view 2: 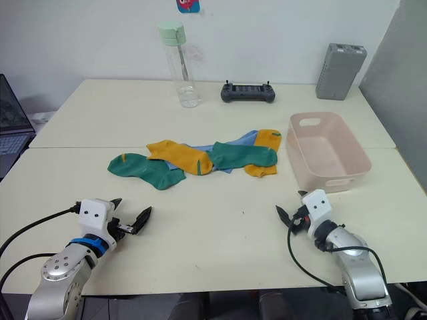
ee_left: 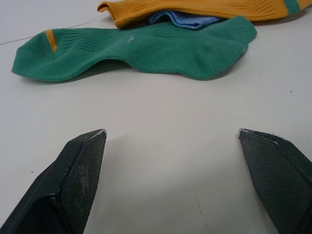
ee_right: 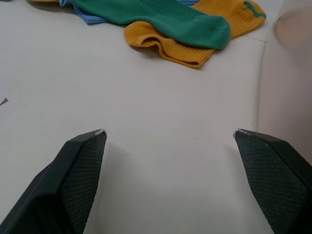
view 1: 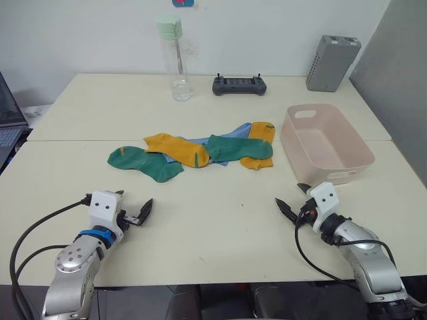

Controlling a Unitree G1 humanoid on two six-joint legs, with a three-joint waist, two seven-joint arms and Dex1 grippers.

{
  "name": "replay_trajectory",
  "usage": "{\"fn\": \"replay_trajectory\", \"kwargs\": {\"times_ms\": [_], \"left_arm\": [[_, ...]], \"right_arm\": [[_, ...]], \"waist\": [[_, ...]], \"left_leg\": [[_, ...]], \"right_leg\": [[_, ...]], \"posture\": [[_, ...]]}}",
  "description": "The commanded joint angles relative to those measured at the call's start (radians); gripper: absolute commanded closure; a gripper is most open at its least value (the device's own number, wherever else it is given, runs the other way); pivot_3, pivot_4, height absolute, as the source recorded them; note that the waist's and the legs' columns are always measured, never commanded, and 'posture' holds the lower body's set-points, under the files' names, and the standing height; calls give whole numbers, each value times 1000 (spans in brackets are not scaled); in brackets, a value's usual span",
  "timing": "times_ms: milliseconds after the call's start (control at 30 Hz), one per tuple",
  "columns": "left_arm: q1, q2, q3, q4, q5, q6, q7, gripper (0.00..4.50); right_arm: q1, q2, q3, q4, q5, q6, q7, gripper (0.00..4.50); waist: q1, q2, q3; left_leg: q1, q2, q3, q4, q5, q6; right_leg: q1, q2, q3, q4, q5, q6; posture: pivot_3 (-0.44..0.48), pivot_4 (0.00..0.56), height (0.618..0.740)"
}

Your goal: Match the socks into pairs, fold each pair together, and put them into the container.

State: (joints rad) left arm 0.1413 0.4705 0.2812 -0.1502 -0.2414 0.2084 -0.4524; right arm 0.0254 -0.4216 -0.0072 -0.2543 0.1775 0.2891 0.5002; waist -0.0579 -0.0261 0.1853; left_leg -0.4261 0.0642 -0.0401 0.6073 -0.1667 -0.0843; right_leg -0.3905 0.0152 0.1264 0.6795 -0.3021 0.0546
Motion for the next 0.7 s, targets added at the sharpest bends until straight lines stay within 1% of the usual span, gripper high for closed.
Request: {"fn": "replay_trajectory", "kwargs": {"times_ms": [33, 167, 233, 333, 433, 533, 600, 700], "left_arm": [[-2, 7, 8, -34, 1, -8, 1, 0], [8, 3, 11, -33, 29, -31, 26, 0], [10, -27, 10, -58, 15, -7, 53, 0], [11, -30, -7, -76, 68, -4, 94, 0], [12, -12, 7, -52, 16, -3, 26, 0], [12, -18, 30, -39, -48, 2, -18, 0], [18, -7, 16, -33, -30, -36, -37, 0], [22, -15, 26, -37, -41, -36, -38, 0]], "right_arm": [[-4, 1, -9, -39, 6, -7, -4, 21], [6, -9, 1, -52, 2, -8, 11, 21], [10, -2, -11, -43, 8, -9, 3, 21], [8, 3, -28, -48, 24, 6, -6, 21], [16, -23, -7, -51, 8, -16, 32, 21], [24, -22, -19, -54, 32, -17, 50, 21], [27, -27, -18, -64, 34, -11, 59, 21], [25, -45, 8, -74, 3, -27, 72, 21]], "waist": [[0, 0, 0], [0, 0, 0], [0, 0, 0], [0, -1, 0], [0, -1, 0], [0, -1, 0], [0, -1, 0], [0, -1, 0]], "left_leg": [[0, 0, 0, 0, 0, 0], [0, 0, 0, 0, 0, 0], [0, 0, 0, 0, 0, 0], [0, 0, 0, 0, 0, 0], [0, 0, 0, 0, 0, 0], [0, 0, 0, 0, 0, 0], [0, 0, 0, 0, 0, 0], [0, 0, 0, 0, 0, 0]], "right_leg": [[0, 0, 0, 0, 0, 0], [0, 0, 0, 0, 0, 0], [0, 0, 0, 0, 0, 0], [0, 0, 0, 0, 0, 0], [0, 0, 0, 0, 0, 0], [0, 0, 0, 0, 0, 0], [0, 0, 0, 0, 0, 0], [0, 0, 0, 0, 0, 0]], "posture": [[0, 150, 740], [0, 150, 740], [0, 150, 740], [0, 150, 740], [0, 150, 740], [0, 150, 740], [0, 150, 740], [0, 150, 740]]}}
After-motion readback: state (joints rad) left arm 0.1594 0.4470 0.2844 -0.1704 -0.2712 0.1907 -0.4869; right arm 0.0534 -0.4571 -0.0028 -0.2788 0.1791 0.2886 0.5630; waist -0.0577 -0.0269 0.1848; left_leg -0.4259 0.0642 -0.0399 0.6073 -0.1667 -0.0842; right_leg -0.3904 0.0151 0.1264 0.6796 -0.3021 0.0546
